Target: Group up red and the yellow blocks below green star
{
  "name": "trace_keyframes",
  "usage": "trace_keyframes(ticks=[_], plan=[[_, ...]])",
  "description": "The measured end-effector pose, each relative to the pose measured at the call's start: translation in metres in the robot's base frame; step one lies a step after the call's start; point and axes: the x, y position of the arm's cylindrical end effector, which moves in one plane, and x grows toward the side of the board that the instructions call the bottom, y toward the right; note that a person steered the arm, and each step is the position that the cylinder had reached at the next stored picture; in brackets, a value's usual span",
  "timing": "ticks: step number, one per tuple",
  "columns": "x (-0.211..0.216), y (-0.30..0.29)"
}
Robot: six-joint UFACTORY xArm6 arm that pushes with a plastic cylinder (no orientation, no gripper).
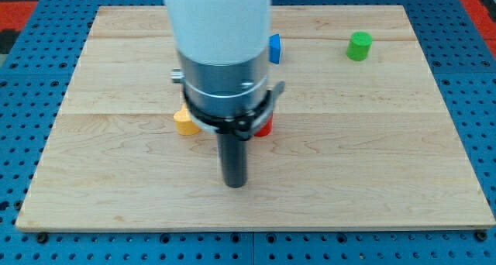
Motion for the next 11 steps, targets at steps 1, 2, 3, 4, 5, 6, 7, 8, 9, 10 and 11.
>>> trace_keyframes(ticks=[1,2,3,4,5,6,7,8,9,10,11], plan=[[-0.006,0.063],[-0.039,0.066],[-0.065,0.005],[-0.079,0.022],[-0.102,0.020],[-0.098,0.046],[-0.106,0.051],[-0.128,0.080],[-0.152,0.107],[-0.159,0.075],[-0.137,0.041]])
